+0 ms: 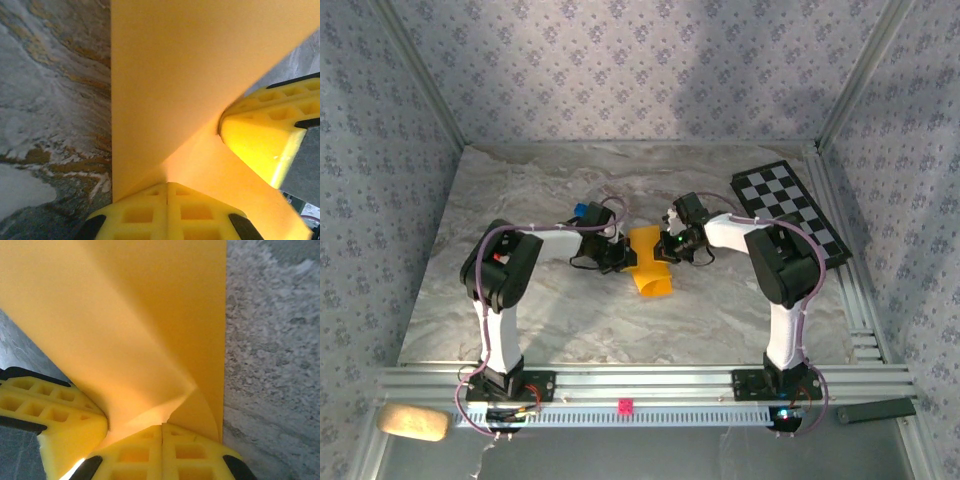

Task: Fold a paper plane with a square sheet of paper (pick it up from the middle)
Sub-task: First fold the square sheet of paper in half at the center of the table.

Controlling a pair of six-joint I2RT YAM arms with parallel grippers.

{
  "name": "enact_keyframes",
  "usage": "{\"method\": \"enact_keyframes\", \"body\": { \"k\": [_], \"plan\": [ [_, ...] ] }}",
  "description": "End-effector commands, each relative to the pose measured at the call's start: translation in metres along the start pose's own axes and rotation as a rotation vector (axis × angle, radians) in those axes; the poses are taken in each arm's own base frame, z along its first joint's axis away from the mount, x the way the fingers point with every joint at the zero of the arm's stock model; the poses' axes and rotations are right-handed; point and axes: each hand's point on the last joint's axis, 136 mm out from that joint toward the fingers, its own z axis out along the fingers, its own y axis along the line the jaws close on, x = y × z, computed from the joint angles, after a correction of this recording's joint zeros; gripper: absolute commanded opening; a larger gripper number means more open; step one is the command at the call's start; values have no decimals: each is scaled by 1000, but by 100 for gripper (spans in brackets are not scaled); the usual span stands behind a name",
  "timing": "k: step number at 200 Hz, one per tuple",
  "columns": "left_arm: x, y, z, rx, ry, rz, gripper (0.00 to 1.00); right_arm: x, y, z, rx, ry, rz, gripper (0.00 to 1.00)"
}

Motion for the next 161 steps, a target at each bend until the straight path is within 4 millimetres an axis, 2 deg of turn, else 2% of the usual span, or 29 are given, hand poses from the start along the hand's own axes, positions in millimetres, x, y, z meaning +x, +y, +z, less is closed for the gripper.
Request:
{"method": "enact_keyframes", "body": {
  "k": [1, 35, 62, 91, 161],
  "plan": [
    [3, 15, -9, -76, -12, -9, 0, 53, -63, 13, 237, 146, 124, 0],
    [-6, -45, -32, 88, -33, 8, 7, 52, -60, 10, 234, 136, 129, 0],
    [0, -56, -31, 107, 2, -33, 7, 51, -58, 9, 234, 129, 139, 0],
    [11, -50, -16, 114, 32, -74, 6, 52, -57, 10, 226, 130, 147, 0],
    [37, 3, 5, -2, 66, -104, 6, 56, -57, 9, 231, 132, 149, 0]
  ]
}}
